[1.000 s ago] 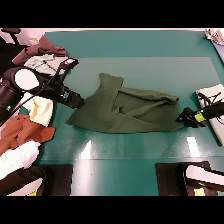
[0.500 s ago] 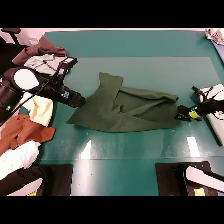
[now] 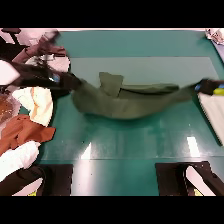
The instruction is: Fold the shirts.
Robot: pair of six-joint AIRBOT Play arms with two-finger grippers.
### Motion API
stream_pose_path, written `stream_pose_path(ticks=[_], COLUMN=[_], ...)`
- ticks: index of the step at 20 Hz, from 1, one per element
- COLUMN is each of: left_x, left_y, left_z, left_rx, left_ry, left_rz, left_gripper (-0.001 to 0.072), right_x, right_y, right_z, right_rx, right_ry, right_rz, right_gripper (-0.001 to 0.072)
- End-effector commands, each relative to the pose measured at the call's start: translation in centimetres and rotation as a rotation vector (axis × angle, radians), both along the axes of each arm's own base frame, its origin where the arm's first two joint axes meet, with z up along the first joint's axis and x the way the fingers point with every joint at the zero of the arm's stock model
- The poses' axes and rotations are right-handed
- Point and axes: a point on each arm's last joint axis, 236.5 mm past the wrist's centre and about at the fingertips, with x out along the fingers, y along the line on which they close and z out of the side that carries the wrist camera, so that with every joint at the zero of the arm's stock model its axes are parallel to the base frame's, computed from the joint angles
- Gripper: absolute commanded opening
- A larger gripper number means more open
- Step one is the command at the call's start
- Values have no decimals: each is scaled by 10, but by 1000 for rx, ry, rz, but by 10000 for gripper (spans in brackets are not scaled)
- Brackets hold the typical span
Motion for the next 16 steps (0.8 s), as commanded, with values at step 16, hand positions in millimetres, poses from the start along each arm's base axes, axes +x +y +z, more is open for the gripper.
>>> stream_pose_path(ticks=[16], left_x=[-7], left_y=[113], left_z=[105], left_rx=[210], left_ry=[-92], left_rz=[389], left_gripper=[27], right_x=[30], right_y=[-17], right_z=[164], right_rx=[22], right_ry=[-184], right_rz=[-136], right_gripper=[18])
